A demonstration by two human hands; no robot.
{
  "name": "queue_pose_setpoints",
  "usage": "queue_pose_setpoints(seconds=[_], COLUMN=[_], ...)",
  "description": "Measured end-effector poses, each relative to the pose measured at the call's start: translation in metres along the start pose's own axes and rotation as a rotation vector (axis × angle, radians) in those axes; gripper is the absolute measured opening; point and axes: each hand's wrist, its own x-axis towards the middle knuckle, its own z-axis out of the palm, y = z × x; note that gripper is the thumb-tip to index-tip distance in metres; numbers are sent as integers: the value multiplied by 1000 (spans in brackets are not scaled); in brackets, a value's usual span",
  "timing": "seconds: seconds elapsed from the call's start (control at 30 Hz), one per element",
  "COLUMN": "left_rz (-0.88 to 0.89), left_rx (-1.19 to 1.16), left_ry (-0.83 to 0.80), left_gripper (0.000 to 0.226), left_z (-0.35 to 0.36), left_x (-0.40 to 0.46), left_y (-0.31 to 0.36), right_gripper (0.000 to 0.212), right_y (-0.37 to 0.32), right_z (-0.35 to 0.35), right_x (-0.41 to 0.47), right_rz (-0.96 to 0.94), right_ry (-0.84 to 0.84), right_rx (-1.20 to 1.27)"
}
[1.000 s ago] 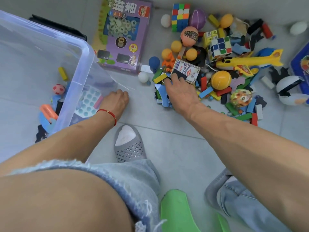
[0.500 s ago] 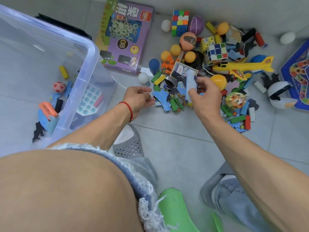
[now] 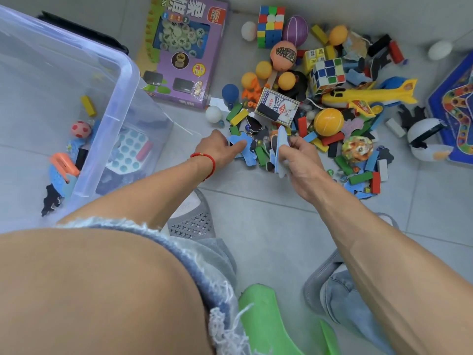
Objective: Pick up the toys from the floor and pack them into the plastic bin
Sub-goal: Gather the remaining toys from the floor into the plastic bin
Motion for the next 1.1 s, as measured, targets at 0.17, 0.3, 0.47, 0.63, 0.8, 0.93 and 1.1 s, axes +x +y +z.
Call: queue_pose_setpoints(seconds=[0.17, 0.3, 0.47, 0.63, 0.8, 0.93, 1.1], left_rz=[78, 69, 52, 0, -167, -213, -156], left_rx=[160, 130, -54, -329, -753, -1022, -1143], left_ry=[90, 86, 36, 60, 39, -69, -104], left_gripper=[64, 50, 44, 38, 25, 20, 19], left_z=[2, 3, 7, 4, -5, -12, -40], left_x=[8, 14, 15, 4, -33, -71, -111], left_y=[6, 10, 3, -22, -32, -31, -28], right_gripper=[20, 47, 72, 70, 69, 62, 38], right_y=[0, 6, 14, 25, 26, 18, 0], right_z=[-6, 1, 15, 19, 25, 25, 20], right_x=[1, -3, 0, 14, 24, 21, -3], right_rz=[-44, -130, -343, -445, -480, -487, -365], right_ry=[170, 242, 244, 205, 136, 123, 184], right_rx=[-419, -749, -1136, -1390, -1516, -1475, -967])
